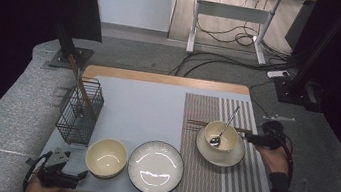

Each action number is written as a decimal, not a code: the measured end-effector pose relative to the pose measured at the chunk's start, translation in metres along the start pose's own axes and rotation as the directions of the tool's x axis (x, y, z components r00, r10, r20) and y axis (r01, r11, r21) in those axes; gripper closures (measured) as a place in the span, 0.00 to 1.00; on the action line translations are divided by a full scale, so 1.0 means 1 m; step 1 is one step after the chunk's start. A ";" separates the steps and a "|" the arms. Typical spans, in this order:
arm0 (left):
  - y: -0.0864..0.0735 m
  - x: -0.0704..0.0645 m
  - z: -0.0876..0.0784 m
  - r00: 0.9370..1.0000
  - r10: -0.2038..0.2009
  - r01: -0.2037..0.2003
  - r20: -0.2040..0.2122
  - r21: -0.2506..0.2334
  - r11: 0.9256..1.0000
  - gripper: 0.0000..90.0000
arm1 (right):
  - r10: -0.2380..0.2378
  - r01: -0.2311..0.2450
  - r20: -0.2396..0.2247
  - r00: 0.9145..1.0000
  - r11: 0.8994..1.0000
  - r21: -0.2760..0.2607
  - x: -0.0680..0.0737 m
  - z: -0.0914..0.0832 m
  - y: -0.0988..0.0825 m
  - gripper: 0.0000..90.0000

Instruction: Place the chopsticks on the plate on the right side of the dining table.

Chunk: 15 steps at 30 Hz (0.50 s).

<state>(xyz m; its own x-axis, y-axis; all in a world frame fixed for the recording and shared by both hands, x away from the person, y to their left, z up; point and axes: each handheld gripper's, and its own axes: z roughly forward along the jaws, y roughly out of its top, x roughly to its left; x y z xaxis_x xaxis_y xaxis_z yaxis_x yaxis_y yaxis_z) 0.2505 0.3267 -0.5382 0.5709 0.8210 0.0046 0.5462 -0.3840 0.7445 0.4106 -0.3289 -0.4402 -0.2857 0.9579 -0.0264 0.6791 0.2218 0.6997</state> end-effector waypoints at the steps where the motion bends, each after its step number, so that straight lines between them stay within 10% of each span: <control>1: 0.000 0.000 0.000 1.000 0.000 0.000 -0.001 0.000 1.000 0.00 | -0.007 0.007 -0.011 1.000 1.000 -0.001 0.004 -0.001 0.001 0.27; 15: 0.000 0.000 0.000 1.000 -0.001 0.001 0.001 0.000 1.000 0.00 | -0.021 0.033 -0.149 0.989 0.996 0.081 0.029 0.026 0.008 0.69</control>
<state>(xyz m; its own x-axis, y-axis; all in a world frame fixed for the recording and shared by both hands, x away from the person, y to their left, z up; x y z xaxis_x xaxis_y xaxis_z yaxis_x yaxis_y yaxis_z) 0.2504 0.3268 -0.5382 0.5710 0.8209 0.0038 0.5464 -0.3835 0.7445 0.4250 -0.2947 -0.4540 -0.3973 0.9153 0.0657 0.7216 0.2673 0.6387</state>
